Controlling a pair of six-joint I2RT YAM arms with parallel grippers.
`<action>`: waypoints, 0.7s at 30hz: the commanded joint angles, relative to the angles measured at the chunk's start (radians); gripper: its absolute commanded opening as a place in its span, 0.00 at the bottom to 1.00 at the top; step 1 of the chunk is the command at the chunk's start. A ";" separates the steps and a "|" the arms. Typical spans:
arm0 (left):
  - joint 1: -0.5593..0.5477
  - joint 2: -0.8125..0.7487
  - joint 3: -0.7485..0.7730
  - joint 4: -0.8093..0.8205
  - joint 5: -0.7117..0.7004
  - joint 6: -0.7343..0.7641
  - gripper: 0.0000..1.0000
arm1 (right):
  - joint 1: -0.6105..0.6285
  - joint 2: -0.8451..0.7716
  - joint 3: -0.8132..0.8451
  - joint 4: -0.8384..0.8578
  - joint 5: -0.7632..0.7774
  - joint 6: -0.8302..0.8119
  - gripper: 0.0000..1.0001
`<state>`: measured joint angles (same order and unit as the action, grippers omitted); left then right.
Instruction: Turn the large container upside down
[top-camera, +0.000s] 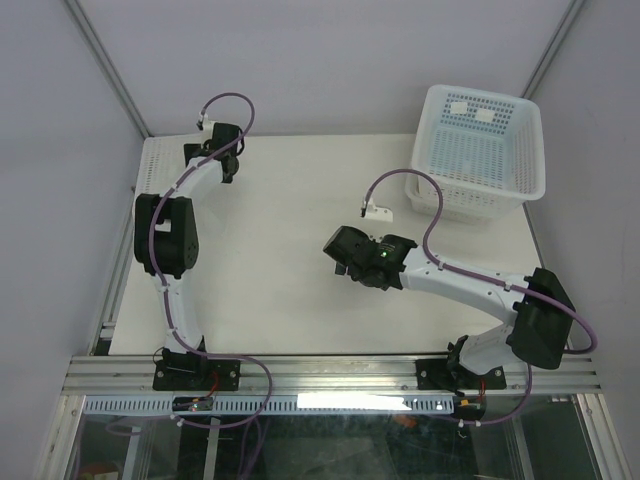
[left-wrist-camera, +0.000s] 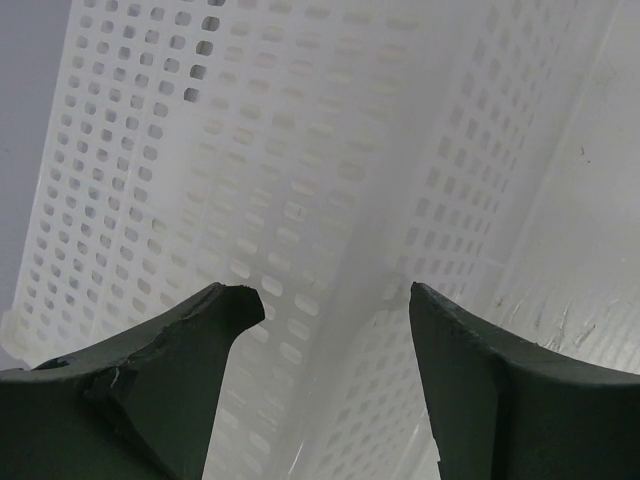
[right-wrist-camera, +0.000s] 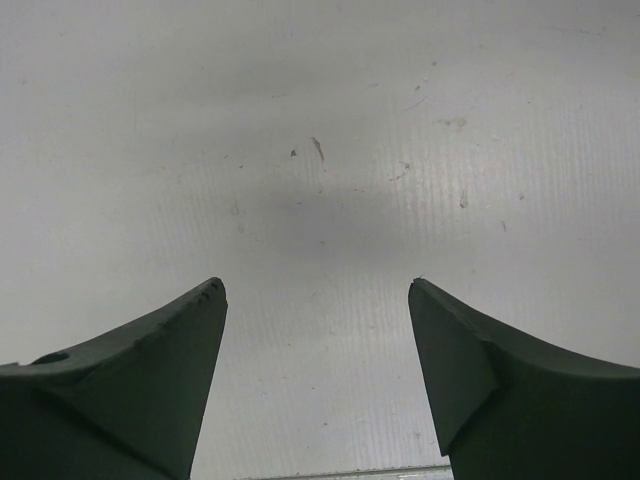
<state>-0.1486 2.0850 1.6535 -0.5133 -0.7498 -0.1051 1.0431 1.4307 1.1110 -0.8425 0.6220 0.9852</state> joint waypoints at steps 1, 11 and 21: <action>0.028 0.021 0.044 0.032 0.057 0.044 0.70 | 0.003 -0.061 0.034 -0.016 0.097 0.001 0.77; 0.074 0.011 0.051 0.022 0.066 0.092 0.70 | 0.002 -0.074 0.007 0.020 0.062 0.019 0.77; 0.074 -0.017 0.049 0.017 0.081 0.082 0.75 | 0.003 -0.062 0.034 0.026 0.053 -0.002 0.77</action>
<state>-0.0834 2.1014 1.6867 -0.5060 -0.6941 -0.0341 1.0431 1.3758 1.1107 -0.8501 0.6441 0.9771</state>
